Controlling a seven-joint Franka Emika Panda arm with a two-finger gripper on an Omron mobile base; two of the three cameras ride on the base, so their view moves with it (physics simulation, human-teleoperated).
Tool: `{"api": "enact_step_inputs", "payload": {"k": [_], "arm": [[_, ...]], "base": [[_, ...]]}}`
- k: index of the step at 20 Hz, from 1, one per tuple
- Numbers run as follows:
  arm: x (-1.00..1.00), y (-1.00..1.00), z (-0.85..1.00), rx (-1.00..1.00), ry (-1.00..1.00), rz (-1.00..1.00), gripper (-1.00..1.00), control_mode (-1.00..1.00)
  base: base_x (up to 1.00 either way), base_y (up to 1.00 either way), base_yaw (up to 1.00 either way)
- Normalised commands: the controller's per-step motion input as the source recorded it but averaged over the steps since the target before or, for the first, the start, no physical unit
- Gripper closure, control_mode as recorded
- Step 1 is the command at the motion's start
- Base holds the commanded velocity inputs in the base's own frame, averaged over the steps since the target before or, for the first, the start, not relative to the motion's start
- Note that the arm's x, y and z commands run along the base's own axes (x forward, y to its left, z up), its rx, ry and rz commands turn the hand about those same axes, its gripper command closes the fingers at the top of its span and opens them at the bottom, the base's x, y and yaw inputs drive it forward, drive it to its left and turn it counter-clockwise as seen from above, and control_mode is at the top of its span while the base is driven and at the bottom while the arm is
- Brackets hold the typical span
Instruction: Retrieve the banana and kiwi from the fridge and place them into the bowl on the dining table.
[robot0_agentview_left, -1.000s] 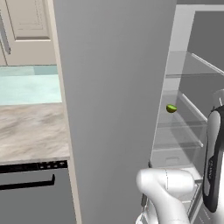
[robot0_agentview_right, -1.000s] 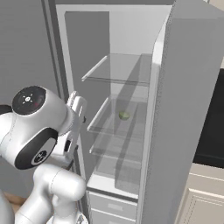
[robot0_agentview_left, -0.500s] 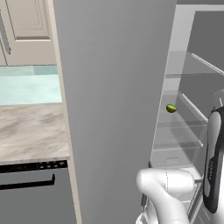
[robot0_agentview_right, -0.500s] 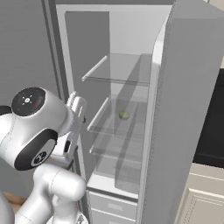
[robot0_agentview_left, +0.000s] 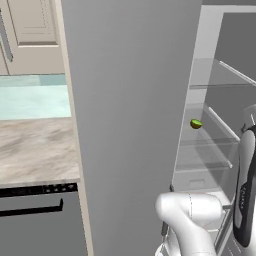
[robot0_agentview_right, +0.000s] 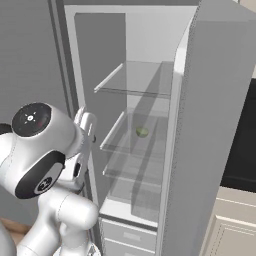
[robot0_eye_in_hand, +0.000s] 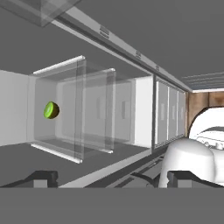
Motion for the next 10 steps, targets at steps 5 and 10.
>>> {"api": "enact_step_inputs", "payload": {"k": [5, 10], "arm": [[-0.08, 0.0, 0.0, -0.07, 0.01, 0.14, -1.0, -1.0], [0.0, 0.16, 0.0, -0.11, 0.07, 0.19, -1.0, -1.0]], "base": [[0.0, 0.0, 0.0], [0.0, 0.0, 0.0]]}}
